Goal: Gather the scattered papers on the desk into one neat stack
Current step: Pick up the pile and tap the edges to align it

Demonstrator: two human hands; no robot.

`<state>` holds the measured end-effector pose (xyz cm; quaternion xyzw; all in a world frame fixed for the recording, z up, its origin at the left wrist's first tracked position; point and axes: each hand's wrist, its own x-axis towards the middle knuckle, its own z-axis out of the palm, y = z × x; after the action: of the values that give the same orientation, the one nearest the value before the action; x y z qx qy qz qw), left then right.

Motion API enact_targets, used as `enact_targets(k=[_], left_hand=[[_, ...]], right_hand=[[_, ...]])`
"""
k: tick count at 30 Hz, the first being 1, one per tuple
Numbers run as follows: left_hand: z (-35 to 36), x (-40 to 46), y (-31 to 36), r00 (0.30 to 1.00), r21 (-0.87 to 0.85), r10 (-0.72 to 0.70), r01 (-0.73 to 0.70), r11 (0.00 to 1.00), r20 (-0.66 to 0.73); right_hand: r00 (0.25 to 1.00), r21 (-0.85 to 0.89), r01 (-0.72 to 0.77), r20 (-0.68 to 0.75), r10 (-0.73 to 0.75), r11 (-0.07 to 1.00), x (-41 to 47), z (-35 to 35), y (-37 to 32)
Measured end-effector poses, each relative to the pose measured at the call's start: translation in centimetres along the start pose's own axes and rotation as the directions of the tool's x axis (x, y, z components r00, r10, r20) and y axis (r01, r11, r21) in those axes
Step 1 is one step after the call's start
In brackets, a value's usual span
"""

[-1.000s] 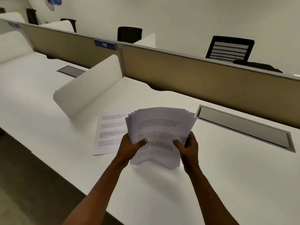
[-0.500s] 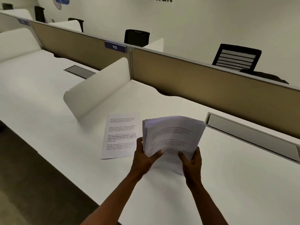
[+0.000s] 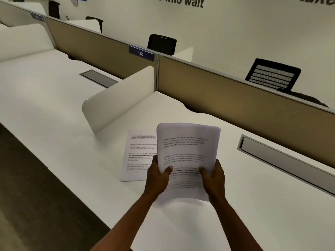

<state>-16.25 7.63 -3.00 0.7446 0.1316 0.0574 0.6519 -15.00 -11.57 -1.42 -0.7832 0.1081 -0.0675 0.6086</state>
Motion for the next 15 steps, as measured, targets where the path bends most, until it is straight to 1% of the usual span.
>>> enact_targets(k=[2, 3, 4, 6, 7, 8, 11, 12, 15], left_hand=[[-1.5, 1.5, 0.2, 0.999, -0.013, -0.037, 0.037, 0.999, -0.026], [-2.4, 2.3, 0.3, 0.996, -0.056, -0.084, 0.081, 0.995, -0.043], [-3.4, 3.3, 0.4, 0.984, -0.136, -0.167, 0.159, 0.978, -0.055], [-5.3, 5.5, 0.6, 0.932, -0.331, -0.36, 0.33, 0.884, -0.031], [-6.3, 6.5, 0.5, 0.912, -0.377, -0.409, 0.374, 0.848, -0.017], [-7.4, 7.5, 0.4, 0.901, -0.382, -0.434, 0.398, 0.834, -0.011], [-10.2, 10.0, -0.3, 0.888, -0.313, -0.456, 0.42, 0.852, -0.049], [-10.8, 10.8, -0.5, 0.89, -0.255, -0.451, 0.421, 0.871, -0.073], [-12.0, 12.5, -1.0, 0.899, -0.007, -0.401, 0.406, 0.914, -0.178]], right_hand=[[0.997, -0.016, -0.055, 0.045, 0.055, 0.998, 0.8, 1.7, -1.1], [0.992, -0.002, -0.109, 0.066, 0.109, 0.994, 1.3, 2.6, -1.6], [0.981, 0.021, -0.178, 0.083, 0.175, 0.984, 2.0, 3.7, -2.1], [0.949, 0.036, -0.297, 0.118, 0.291, 0.954, 3.5, 6.0, -2.7], [0.933, 0.032, -0.339, 0.136, 0.332, 0.94, 4.3, 7.2, -2.9], [0.917, 0.034, -0.377, 0.156, 0.368, 0.925, 4.9, 8.4, -3.0], [0.882, 0.052, -0.445, 0.197, 0.428, 0.894, 6.3, 12.2, -3.2], [0.88, 0.042, -0.449, 0.194, 0.433, 0.893, 6.6, 13.4, -3.2], [0.892, -0.01, -0.422, 0.176, 0.417, 0.907, 7.3, 16.9, -3.0]])
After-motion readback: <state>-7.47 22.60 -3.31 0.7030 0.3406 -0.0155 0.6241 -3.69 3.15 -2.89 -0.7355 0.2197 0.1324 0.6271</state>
